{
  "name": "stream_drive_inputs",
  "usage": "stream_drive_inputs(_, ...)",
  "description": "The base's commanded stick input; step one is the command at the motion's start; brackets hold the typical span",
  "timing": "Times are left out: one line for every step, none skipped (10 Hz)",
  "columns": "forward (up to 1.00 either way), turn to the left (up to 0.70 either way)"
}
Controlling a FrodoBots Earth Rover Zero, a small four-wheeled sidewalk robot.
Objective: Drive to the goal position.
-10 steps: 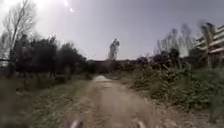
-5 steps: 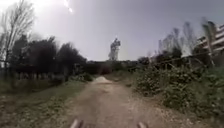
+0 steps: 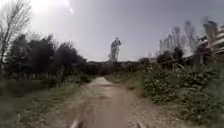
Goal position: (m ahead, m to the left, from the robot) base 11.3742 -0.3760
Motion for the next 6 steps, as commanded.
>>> stream_drive_inputs(1.00,0.00)
stream_drive_inputs(1.00,0.00)
stream_drive_inputs(1.00,0.00)
stream_drive_inputs(1.00,0.00)
stream_drive_inputs(1.00,0.00)
stream_drive_inputs(1.00,0.02)
